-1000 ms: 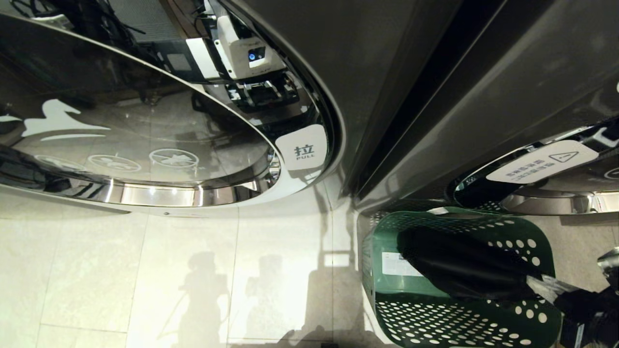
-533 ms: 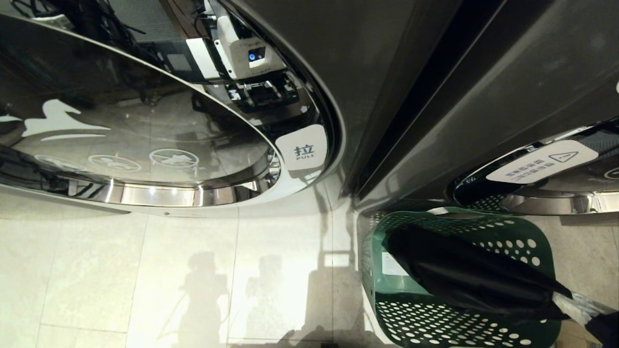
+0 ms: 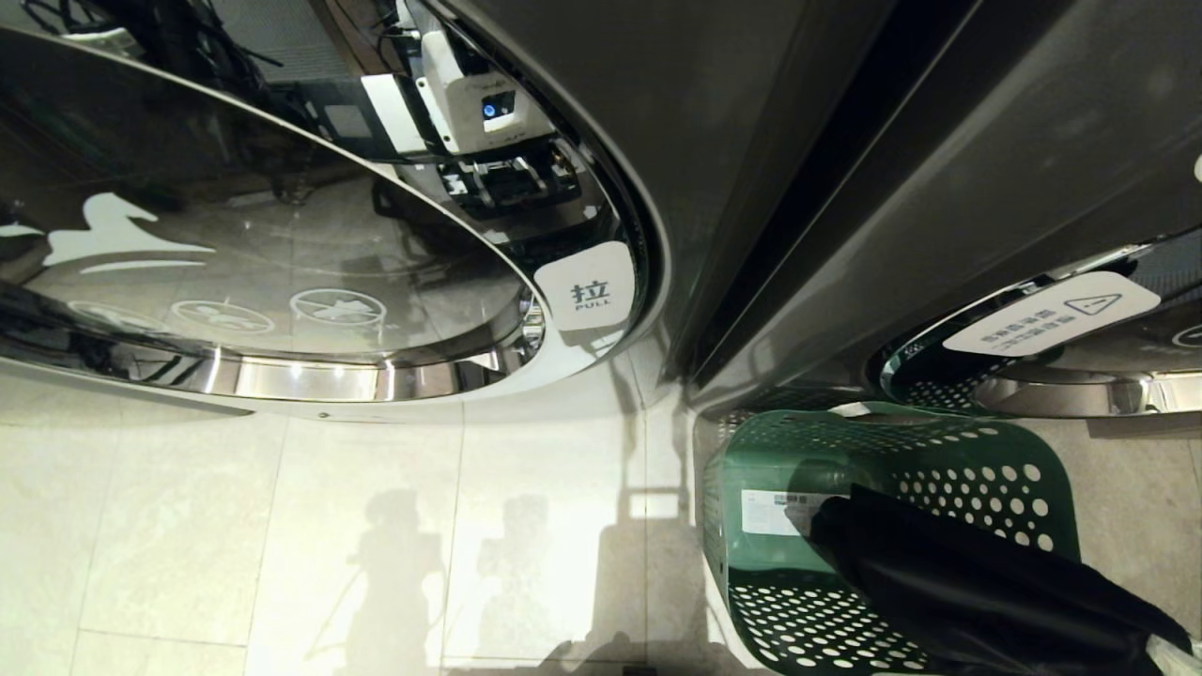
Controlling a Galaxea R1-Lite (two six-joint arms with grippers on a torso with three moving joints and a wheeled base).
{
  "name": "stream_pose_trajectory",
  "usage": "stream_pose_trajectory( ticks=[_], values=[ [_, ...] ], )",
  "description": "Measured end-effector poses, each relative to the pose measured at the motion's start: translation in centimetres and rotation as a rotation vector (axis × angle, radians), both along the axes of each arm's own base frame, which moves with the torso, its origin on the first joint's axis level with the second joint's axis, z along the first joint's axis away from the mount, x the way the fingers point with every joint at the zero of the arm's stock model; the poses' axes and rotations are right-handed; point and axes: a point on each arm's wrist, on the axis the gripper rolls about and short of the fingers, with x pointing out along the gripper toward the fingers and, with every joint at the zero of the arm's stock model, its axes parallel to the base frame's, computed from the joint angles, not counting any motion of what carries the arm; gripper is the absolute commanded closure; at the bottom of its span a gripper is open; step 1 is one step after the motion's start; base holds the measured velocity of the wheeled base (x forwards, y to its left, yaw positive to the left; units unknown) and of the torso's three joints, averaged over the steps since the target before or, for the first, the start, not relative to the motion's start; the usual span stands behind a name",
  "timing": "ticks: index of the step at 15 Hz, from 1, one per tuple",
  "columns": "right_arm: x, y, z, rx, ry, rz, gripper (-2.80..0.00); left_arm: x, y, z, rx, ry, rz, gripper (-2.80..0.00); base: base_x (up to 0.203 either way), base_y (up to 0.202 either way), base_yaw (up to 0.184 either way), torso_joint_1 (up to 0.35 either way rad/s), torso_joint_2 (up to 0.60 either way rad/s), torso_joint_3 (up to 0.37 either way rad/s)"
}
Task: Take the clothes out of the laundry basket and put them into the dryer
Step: Take the clothes out of the basket
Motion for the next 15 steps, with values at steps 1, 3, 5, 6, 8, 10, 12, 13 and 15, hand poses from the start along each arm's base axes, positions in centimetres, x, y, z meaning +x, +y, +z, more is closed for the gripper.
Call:
stream_pose_trajectory(
  ticks=[1, 3, 5, 6, 8, 10, 12, 13, 15],
  values=[
    [-0.5, -0.1, -0.4, 0.000, -0.005, -0.011, 0.00, 0.0, 0.0, 0.0, 0.000, 0.000, 0.000, 0.00, 0.000, 0.000, 0.000, 0.000, 0.00, 0.000],
    [-1.4, -0.2, -1.2, 0.001, -0.026, -0.031, 0.00, 0.0, 0.0, 0.0, 0.000, 0.000, 0.000, 0.00, 0.000, 0.000, 0.000, 0.000, 0.00, 0.000],
    [-2.0, -0.2, -1.5, 0.002, -0.063, -0.048, 0.00, 0.0, 0.0, 0.0, 0.000, 0.000, 0.000, 0.00, 0.000, 0.000, 0.000, 0.000, 0.00, 0.000],
    [-2.1, -0.2, -1.6, 0.002, -0.075, -0.050, 0.00, 0.0, 0.0, 0.0, 0.000, 0.000, 0.000, 0.00, 0.000, 0.000, 0.000, 0.000, 0.00, 0.000],
    [-2.4, -0.2, -2.2, 0.003, -0.081, -0.055, 0.00, 0.0, 0.0, 0.0, 0.000, 0.000, 0.000, 0.00, 0.000, 0.000, 0.000, 0.000, 0.00, 0.000],
    [-2.8, -0.2, -3.0, 0.003, -0.042, -0.066, 0.00, 0.0, 0.0, 0.0, 0.000, 0.000, 0.000, 0.00, 0.000, 0.000, 0.000, 0.000, 0.00, 0.000],
    [-3.5, -0.2, -4.0, 0.001, -0.013, -0.077, 0.00, 0.0, 0.0, 0.0, 0.000, 0.000, 0.000, 0.00, 0.000, 0.000, 0.000, 0.000, 0.00, 0.000],
    [-3.9, -0.2, -4.4, 0.001, -0.002, -0.080, 0.00, 0.0, 0.0, 0.0, 0.000, 0.000, 0.000, 0.00, 0.000, 0.000, 0.000, 0.000, 0.00, 0.000],
    [-4.4, -0.2, -4.6, 0.002, -0.037, -0.083, 0.00, 0.0, 0.0, 0.0, 0.000, 0.000, 0.000, 0.00, 0.000, 0.000, 0.000, 0.000, 0.00, 0.000]
  ],
)
